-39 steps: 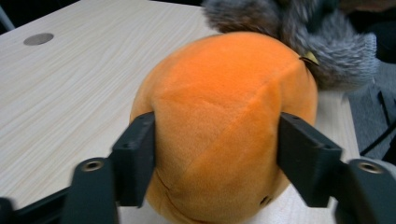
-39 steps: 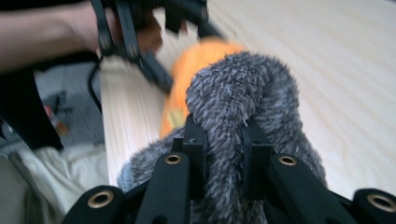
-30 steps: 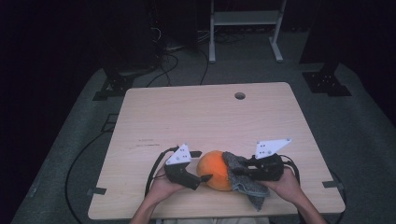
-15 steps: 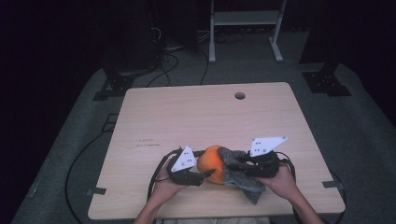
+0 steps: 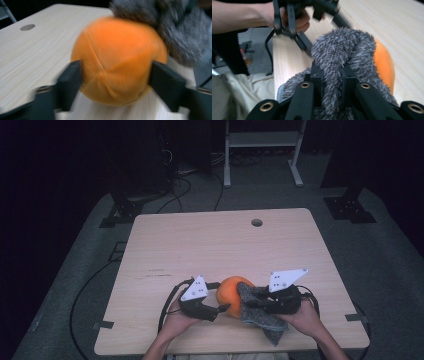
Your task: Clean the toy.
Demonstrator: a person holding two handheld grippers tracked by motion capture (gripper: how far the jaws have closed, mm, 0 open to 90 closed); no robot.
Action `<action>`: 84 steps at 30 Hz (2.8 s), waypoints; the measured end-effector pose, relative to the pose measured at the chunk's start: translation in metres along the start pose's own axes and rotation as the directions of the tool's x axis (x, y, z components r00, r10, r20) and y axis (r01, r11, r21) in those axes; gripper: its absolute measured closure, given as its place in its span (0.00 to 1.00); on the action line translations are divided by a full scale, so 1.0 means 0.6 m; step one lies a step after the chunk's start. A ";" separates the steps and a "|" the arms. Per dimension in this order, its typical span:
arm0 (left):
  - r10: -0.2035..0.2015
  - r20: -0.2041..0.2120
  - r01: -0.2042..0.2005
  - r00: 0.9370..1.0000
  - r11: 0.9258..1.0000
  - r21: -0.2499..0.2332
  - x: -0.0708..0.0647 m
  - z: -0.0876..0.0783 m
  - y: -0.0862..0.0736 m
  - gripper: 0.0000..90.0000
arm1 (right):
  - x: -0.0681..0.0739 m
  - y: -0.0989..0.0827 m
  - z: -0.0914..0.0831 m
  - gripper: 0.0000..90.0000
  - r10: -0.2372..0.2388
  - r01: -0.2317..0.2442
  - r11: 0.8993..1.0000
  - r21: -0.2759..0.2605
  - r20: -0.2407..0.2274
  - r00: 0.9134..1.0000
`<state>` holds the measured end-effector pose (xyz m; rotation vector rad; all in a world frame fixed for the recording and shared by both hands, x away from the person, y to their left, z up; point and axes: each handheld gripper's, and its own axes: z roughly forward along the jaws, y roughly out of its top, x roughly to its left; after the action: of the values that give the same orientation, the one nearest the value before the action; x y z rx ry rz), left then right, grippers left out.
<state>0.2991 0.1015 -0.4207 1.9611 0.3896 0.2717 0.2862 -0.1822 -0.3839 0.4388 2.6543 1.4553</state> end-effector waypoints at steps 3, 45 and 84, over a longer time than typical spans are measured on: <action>-0.037 0.058 0.035 0.998 0.999 0.030 0.004 0.012 0.003 0.14 | 0.001 -0.007 0.004 0.84 0.010 -0.009 1.000 0.007 -0.045 0.999; -0.073 0.021 0.070 0.997 0.991 0.116 0.022 -0.016 -0.024 0.29 | -0.012 -0.057 0.017 0.84 0.067 -0.075 0.993 0.090 0.094 0.993; 0.056 -0.107 -0.047 0.993 0.995 0.088 -0.014 0.000 -0.024 0.32 | -0.038 -0.057 0.033 0.84 0.215 -0.218 0.976 0.013 0.125 0.969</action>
<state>0.2896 0.1034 -0.4339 2.0477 0.4280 0.4035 0.3052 -0.1899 -0.4250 0.8163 2.5985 1.3956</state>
